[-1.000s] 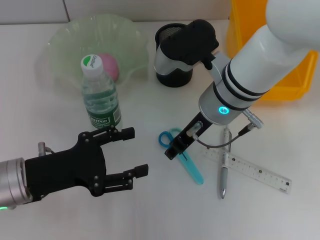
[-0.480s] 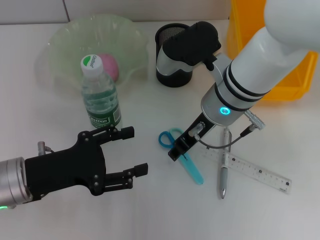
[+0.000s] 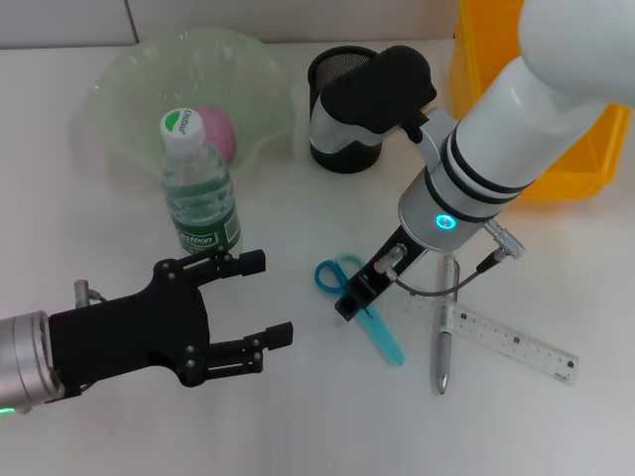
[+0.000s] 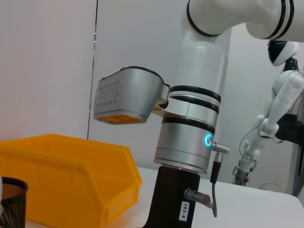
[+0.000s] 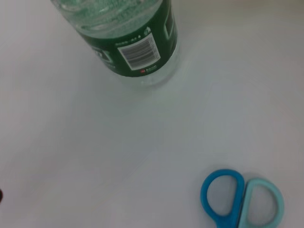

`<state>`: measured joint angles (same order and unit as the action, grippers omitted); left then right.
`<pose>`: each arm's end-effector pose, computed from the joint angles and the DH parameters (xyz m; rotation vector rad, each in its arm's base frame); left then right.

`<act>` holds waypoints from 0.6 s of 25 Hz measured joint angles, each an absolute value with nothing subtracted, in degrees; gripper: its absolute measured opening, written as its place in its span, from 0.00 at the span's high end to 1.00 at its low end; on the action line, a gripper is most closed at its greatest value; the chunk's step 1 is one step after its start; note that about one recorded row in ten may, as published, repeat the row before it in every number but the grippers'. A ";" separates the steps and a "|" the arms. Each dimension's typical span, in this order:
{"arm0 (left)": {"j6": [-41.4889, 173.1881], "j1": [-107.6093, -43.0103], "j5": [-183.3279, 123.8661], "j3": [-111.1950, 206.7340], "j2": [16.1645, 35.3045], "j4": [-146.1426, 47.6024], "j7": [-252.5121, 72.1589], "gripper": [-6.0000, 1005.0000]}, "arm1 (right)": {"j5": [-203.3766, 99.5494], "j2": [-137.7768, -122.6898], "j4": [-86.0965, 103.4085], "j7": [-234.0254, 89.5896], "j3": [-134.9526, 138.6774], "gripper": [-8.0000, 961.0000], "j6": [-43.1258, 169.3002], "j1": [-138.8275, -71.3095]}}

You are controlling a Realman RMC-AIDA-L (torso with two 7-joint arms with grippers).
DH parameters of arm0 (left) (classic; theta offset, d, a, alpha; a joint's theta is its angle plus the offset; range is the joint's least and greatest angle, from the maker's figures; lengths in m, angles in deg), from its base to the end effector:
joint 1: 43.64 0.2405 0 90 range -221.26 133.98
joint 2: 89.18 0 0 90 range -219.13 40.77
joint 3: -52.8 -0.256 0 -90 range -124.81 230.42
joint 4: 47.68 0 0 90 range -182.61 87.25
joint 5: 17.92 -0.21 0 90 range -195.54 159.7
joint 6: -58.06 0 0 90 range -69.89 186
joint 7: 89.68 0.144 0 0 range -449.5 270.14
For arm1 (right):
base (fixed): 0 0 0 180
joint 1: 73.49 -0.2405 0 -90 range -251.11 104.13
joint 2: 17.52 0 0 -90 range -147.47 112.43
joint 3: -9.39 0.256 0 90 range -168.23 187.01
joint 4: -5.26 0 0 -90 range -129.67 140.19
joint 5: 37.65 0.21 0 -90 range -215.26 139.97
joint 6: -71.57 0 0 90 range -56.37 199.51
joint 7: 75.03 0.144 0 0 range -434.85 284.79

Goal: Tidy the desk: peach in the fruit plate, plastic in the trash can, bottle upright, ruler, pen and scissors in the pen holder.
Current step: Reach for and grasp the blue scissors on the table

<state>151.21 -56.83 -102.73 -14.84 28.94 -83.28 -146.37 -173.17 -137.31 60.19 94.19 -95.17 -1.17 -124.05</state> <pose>-0.2766 0.2426 -0.0278 -2.7208 -0.3101 -0.9730 0.1303 0.3496 -0.1125 -2.6364 1.0845 -0.5952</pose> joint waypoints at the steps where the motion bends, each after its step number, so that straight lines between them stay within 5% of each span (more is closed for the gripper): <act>1: 151.17 -56.83 -102.73 -14.80 28.94 -83.27 -146.37 0.19 | -173.17 -137.31 60.19 94.19 -95.25 0.49 -1.14 -124.08; 15: 151.13 -56.77 -102.74 -14.53 28.94 -83.09 -146.37 0.19 | -173.27 -137.33 58.60 94.23 -95.49 0.62 -1.26 -125.36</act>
